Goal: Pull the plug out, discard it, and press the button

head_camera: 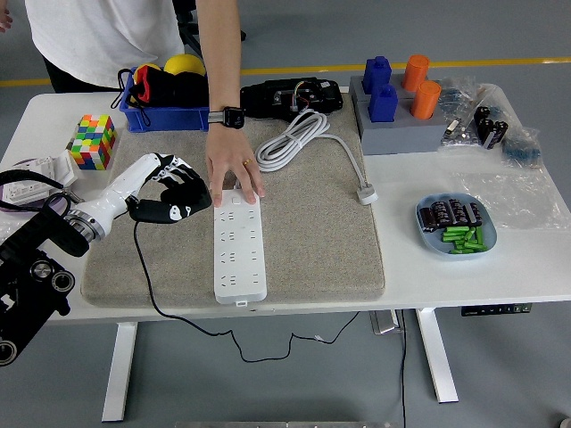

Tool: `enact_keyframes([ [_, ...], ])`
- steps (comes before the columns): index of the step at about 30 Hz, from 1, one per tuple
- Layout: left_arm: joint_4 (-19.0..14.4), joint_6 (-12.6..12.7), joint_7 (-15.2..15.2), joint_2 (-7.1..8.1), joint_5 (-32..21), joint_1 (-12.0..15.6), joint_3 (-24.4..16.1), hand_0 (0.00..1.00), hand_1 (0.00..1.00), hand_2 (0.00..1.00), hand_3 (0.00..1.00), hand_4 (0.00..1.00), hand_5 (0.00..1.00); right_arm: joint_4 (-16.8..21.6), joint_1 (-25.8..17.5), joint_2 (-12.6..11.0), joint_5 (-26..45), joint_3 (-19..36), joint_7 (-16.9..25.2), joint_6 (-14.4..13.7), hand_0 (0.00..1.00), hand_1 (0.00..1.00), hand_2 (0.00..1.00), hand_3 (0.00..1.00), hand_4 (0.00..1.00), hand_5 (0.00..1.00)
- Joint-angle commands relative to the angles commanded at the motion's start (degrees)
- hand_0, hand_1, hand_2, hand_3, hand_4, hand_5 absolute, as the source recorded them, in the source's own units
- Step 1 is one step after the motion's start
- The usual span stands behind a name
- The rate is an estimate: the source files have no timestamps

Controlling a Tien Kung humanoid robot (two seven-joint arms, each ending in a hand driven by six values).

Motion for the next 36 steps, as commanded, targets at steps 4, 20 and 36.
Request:
enact_keyframes([
  [4,5.41,0.45,-0.41,-0.97,1.14,-1.47,0.31,0.565,0.341,0.385,0.558,0.662,0.002,0.00,0.00,0.10,0.05,-0.06,-0.02,0.04,0.727,0.678,0.659,0.642,0.742,0.581],
  [20,10.35,-0.94,-0.03,-2.26,0.45,-1.76,1.94,0.790,0.737,0.699,0.763,0.944,0.002,-0.05,-0.10,0.16,0.12,-0.09,-0.02,0.03,0.727,0.679,0.659,0.641,0.742,0.581],
  [36,5.64,-0.64,0.83,-1.99,0.84,-1.67,2.00,0.808,0.790,0.741,0.836,0.979,0.002,0.01,-0.16,0.19,0.06,-0.05,-0.03,0.04,0.728,0.678,0.659,0.641,0.742,0.581],
])
